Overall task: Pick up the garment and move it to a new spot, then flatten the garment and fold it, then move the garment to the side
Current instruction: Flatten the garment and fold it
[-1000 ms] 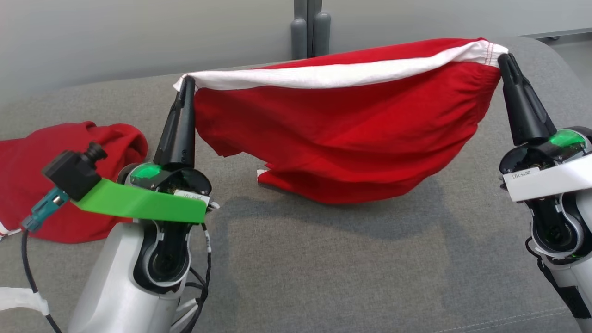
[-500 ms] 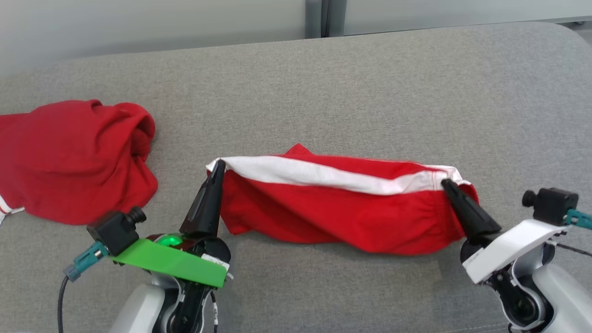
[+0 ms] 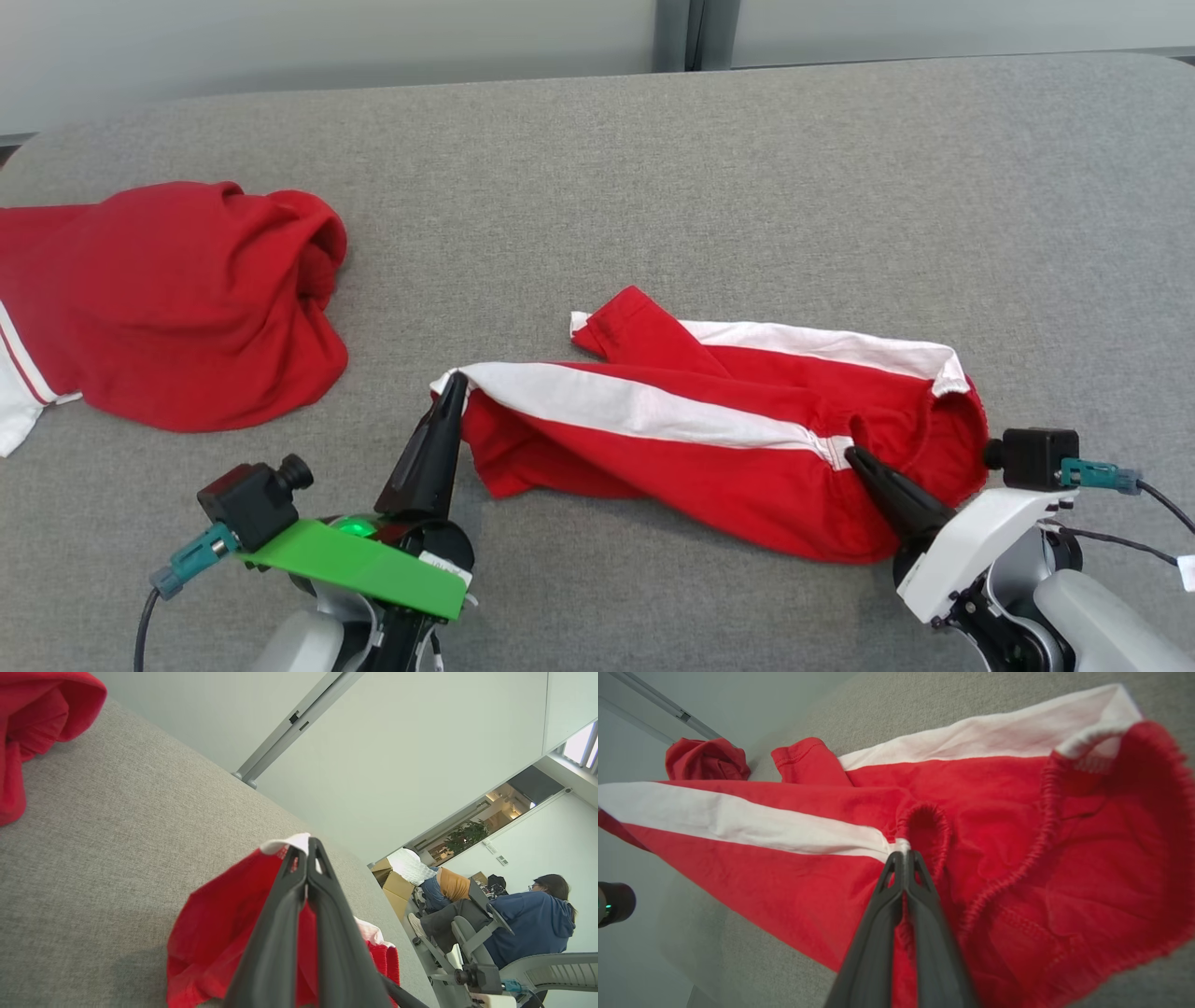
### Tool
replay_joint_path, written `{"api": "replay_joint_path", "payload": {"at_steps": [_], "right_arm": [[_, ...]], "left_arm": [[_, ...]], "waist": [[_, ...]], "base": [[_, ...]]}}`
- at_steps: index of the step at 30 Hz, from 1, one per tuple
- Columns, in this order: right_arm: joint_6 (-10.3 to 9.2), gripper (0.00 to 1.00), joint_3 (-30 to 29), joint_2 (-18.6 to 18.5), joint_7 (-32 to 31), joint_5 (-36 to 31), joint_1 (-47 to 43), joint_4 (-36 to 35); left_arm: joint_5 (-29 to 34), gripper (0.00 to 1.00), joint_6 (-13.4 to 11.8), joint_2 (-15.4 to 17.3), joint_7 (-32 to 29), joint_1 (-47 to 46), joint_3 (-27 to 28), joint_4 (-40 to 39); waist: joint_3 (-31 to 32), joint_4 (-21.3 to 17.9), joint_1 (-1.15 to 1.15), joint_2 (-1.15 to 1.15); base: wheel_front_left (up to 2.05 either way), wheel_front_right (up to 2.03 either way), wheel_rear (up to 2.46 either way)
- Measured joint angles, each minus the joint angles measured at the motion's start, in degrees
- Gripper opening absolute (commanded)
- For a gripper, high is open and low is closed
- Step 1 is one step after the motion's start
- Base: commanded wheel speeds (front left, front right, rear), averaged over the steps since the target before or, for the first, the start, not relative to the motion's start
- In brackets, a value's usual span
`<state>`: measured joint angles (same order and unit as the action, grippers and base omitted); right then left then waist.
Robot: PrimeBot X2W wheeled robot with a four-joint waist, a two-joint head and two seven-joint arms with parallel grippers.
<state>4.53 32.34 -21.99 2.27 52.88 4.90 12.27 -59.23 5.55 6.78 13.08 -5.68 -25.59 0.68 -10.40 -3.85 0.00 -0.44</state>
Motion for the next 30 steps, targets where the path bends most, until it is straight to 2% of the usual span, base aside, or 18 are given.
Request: {"api": "replay_joint_path", "payload": {"at_steps": [1,2,6,8,9,10,11,24,25,26,27,28,30], "right_arm": [[0.0,0.29,0.12,-0.01,-0.41,0.0,0.41,0.35],[0.0,0.4,0.18,-0.04,-0.66,-0.01,0.79,0.59],[0.03,0.49,0.48,-0.36,-1.36,-0.63,1.81,1.56],[0.26,0.69,1.08,-0.66,-1.85,-1.14,2.18,1.89],[0.3,0.87,1.13,-0.65,-1.9,-1.13,2.32,2.02],[0.46,0.96,1.23,-0.67,-1.99,-1.14,2.48,2.15],[0.47,1.0,1.38,-0.77,-2.27,-1.26,2.72,2.33],[0.8,1.0,1.66,-1.31,-2.83,-1.63,3.31,3.45],[0.94,0.96,1.7,-1.25,-2.82,-1.63,3.52,3.48],[0.96,0.76,1.77,-1.16,-2.82,-1.63,3.9,3.5],[1.0,0.46,1.76,-1.05,-2.82,-1.63,4.3,3.49],[1.01,0.36,1.77,-0.94,-2.82,-1.63,4.61,3.48],[1.03,0.0,2.29,-0.96,-2.88,-1.79,5.26,3.53]], "left_arm": [[0.0,0.0,0.0,0.0,0.0,0.0,-0.07,-0.02],[0.0,0.0,0.0,-0.01,0.01,0.01,-0.14,-0.05],[0.0,0.0,0.0,-0.09,0.01,0.02,-0.54,-0.03],[0.0,0.0,0.0,-0.09,0.01,0.08,-0.48,-0.08],[0.0,0.0,0.0,-0.09,0.01,0.09,-0.51,-0.11],[0.0,0.0,0.0,-0.09,0.01,0.1,-0.52,-0.18],[0.0,0.0,0.0,-0.11,0.02,0.11,-0.54,-0.22],[0.0,0.0,0.0,-0.16,0.08,1.39,-0.58,-1.16],[0.0,0.0,0.0,-0.18,0.08,1.4,-0.58,-1.18],[0.0,0.0,0.0,-0.18,0.08,1.4,-0.58,-1.18],[0.0,0.0,0.0,-0.18,0.08,1.4,-0.58,-1.19],[0.0,0.0,0.0,-0.18,0.08,1.4,-0.58,-1.2],[0.0,0.0,0.0,-0.19,0.09,1.41,-0.58,-1.2]], "waist": [[0.02,0.07,0.0,0.0],[0.05,0.14,0.0,0.0],[0.29,0.66,0.0,0.0],[0.47,0.88,0.0,0.0],[0.53,0.95,0.0,0.0],[0.58,1.01,0.0,0.0],[0.64,1.07,0.0,0.0],[1.01,1.29,0.0,0.0],[0.98,1.27,0.0,0.0],[0.95,1.25,0.0,0.0],[0.92,1.24,0.0,0.0],[0.9,1.23,0.0,0.0],[0.85,1.25,0.0,0.0]], "base": [[0.0,0.0,0.0],[0.0,0.0,0.0],[0.0,0.0,0.0],[0.0,0.0,0.0],[0.0,0.0,0.0],[0.0,0.0,0.0],[0.0,0.0,0.0],[0.0,0.0,0.0],[0.0,0.0,0.0],[0.0,0.0,0.0],[0.0,0.0,0.0],[0.0,0.0,0.0],[0.0,0.0,0.0]]}}
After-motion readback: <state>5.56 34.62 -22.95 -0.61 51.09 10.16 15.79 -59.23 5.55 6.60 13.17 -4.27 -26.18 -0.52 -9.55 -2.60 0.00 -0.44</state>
